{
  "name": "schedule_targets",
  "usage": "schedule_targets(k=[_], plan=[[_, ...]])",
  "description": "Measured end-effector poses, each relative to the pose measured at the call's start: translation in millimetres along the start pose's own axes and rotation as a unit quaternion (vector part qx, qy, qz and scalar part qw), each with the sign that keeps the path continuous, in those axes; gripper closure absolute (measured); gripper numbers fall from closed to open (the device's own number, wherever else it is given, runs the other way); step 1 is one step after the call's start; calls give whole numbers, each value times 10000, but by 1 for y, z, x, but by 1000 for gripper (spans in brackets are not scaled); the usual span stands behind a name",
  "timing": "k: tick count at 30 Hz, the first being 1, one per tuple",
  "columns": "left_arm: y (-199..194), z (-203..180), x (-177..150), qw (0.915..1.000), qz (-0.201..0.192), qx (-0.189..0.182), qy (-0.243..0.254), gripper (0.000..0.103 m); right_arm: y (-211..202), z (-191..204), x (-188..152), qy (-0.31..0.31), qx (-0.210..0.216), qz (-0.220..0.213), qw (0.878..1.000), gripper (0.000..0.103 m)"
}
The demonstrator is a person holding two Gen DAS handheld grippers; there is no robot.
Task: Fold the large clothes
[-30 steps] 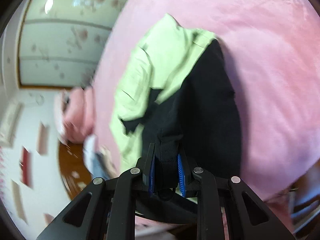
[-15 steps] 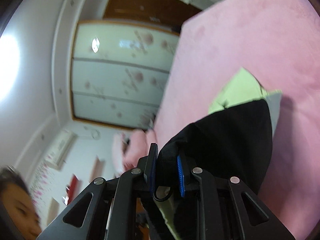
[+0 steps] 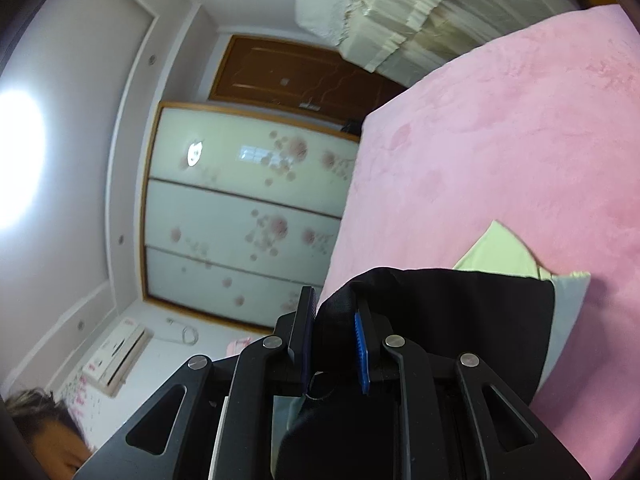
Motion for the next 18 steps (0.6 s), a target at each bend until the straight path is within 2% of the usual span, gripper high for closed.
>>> schedule_targets(k=[4,7,12,16,17,18], plan=[[34,7,-3,9991,12,399,157,97,27,-17,23,234,-257,14,9994,86],[70,13,-4,9964,123,802,251,97,63,-42,35,306,-608,183,9975,86],[120,26,0,9931,161,1124,307,97,132,-91,52,344,-1035,498,9928,86],[169,39,-3,9819,402,1731,654,97,176,-125,64,17,-1509,536,9871,86],[186,42,-7,9752,595,1971,809,94,189,-134,69,-75,-1691,493,9843,85],[194,43,-9,9718,700,2071,888,92,198,-142,71,-278,-1967,423,9792,79]])
Point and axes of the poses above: each gripper's, at about its wrist camera, not at the fingertips, and y roughly the way its jaws point, z to its left, x to its top, the point moved 8 cm from there along y, roughly the way its jaws point, and after that the axes turned 8 degrees about y, right-handed, at the moved point
